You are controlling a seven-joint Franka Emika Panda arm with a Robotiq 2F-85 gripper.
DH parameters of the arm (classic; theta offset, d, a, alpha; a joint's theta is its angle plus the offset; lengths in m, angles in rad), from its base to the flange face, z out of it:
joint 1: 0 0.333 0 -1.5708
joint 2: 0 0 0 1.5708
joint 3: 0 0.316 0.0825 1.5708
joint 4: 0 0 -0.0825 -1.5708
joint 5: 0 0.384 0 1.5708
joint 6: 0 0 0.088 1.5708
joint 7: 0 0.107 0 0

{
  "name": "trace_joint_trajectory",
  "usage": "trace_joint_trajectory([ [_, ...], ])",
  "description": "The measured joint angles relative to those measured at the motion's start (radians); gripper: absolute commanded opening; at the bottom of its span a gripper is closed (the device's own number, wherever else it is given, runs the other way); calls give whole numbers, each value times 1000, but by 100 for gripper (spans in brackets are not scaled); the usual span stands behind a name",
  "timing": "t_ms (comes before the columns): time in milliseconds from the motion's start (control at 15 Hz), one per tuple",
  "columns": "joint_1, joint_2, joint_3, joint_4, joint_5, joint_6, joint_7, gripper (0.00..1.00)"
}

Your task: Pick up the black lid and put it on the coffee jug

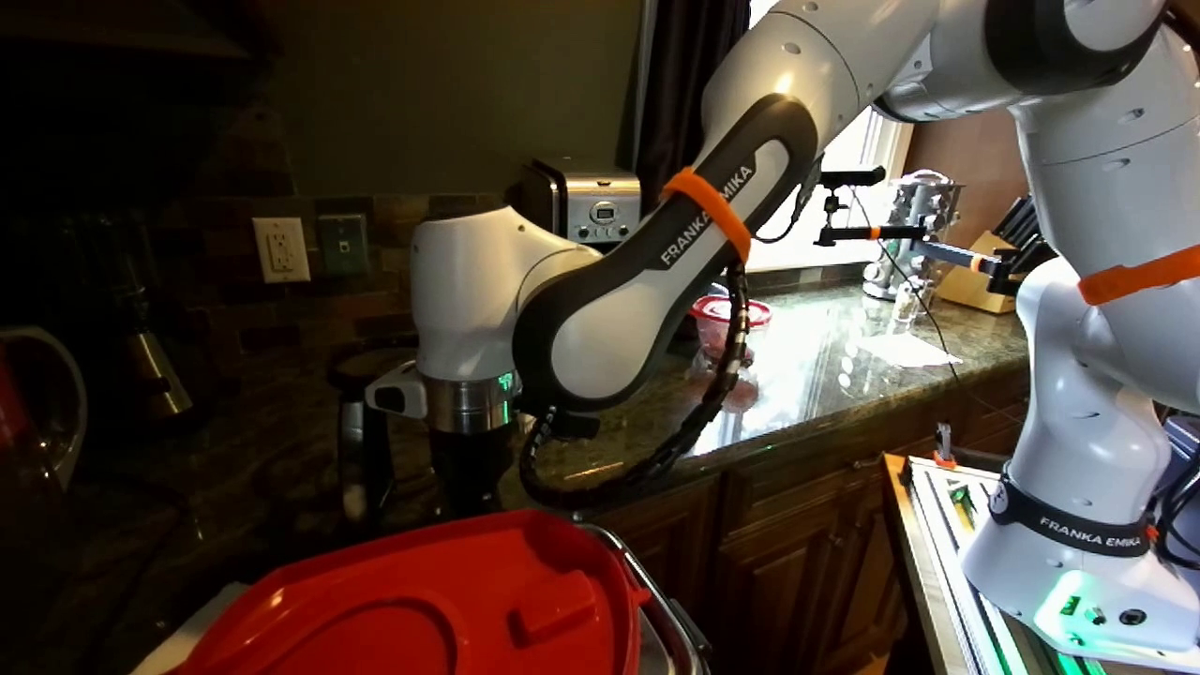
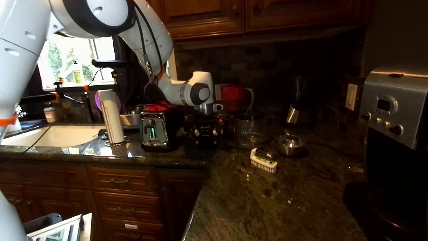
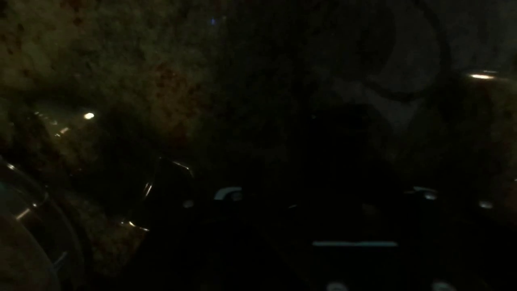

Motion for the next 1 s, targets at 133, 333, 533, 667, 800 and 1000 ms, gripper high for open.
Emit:
trace_joint_trajectory([
  [133,2,2,0,14,-6,-16,0,20],
  [333,3,5,0,28,-17,-26,0,9],
  [533,3,7,4,29,-16,-26,-6,9],
  [667,-7,5,26,26,-2,-26,-35,9],
  [800,-23,-9,60,14,32,-25,-76,9],
  [1000,-33,-64,90,-18,74,-25,-81,9],
])
